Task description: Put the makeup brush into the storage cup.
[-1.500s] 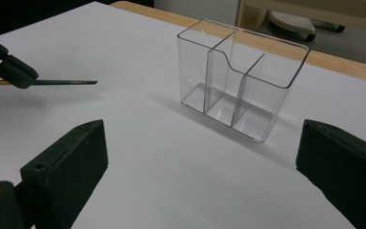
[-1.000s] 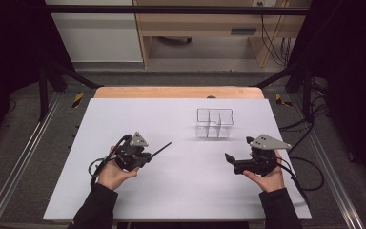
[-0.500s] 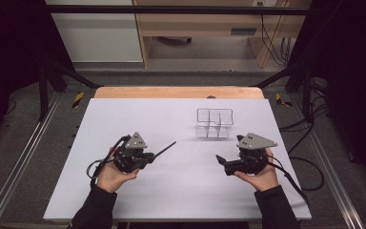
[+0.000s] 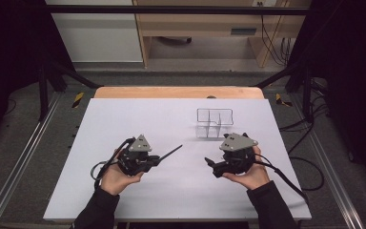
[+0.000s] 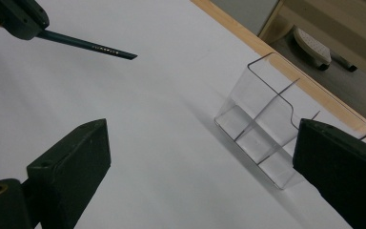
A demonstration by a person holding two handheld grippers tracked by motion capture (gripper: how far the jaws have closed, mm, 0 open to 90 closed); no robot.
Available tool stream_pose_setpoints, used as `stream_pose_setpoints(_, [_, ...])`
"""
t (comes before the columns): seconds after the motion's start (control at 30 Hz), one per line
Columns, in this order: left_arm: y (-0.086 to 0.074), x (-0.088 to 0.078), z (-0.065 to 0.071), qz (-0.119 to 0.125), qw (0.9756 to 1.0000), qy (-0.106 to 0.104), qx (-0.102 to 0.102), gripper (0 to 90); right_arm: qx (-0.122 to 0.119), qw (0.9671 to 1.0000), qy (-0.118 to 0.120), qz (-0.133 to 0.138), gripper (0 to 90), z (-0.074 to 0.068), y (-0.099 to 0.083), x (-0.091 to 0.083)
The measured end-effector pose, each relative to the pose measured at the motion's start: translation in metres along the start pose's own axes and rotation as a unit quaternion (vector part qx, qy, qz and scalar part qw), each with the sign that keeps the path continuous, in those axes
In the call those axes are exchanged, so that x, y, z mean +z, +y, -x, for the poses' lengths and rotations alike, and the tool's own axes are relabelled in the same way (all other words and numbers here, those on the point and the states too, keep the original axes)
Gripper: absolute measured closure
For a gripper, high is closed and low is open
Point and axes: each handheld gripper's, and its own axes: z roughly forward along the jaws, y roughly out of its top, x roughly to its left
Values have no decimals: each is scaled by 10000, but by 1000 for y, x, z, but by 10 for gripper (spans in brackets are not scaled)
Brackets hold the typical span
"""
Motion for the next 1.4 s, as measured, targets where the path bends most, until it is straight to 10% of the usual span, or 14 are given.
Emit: stream_pose_setpoints(1.4, [26, 2, 25, 293, 9976, -458, 420, 828, -1678, 9852, 289, -220, 105, -31, 33, 17])
